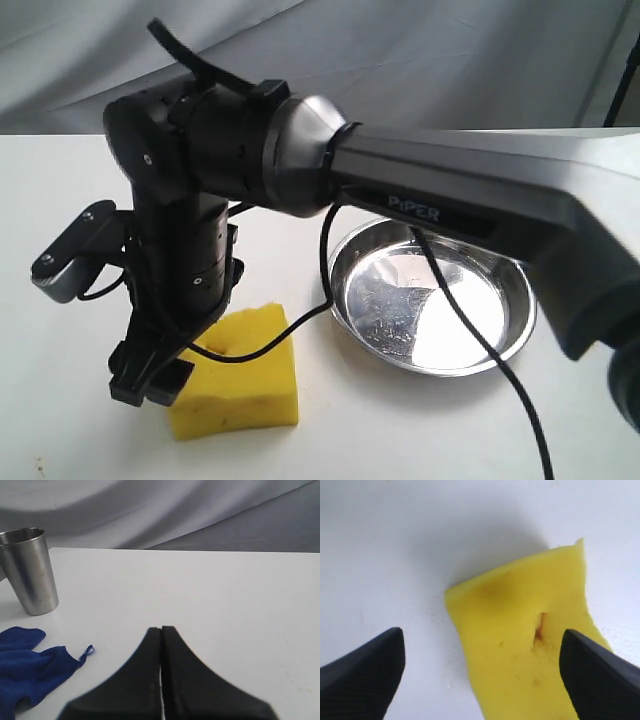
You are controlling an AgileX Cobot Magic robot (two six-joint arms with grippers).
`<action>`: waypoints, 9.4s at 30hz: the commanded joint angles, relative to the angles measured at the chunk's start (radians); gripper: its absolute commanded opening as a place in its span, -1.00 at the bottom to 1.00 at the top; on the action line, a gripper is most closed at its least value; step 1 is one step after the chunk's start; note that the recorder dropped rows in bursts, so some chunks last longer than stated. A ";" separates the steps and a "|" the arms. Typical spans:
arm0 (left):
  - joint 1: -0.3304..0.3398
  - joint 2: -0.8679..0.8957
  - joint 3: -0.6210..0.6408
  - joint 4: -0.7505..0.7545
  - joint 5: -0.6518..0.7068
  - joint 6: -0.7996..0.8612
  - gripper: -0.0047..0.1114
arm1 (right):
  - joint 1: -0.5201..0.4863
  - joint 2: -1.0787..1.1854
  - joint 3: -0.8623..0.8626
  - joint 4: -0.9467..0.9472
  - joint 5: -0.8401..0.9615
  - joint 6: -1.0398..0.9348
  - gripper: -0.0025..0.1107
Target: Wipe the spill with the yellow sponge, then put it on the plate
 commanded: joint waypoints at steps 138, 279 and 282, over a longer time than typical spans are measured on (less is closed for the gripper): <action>-0.004 -0.004 0.002 -0.001 -0.004 -0.004 -0.92 | -0.173 -0.124 0.521 0.064 -0.240 -0.046 -0.96; -0.004 -0.004 0.002 -0.001 -0.004 -0.004 -0.92 | -0.207 -0.297 0.609 0.061 -0.696 -0.407 0.43; -0.004 -0.004 0.002 -0.001 -0.004 -0.004 -0.92 | -0.207 -0.355 0.609 0.061 -0.698 -0.401 0.43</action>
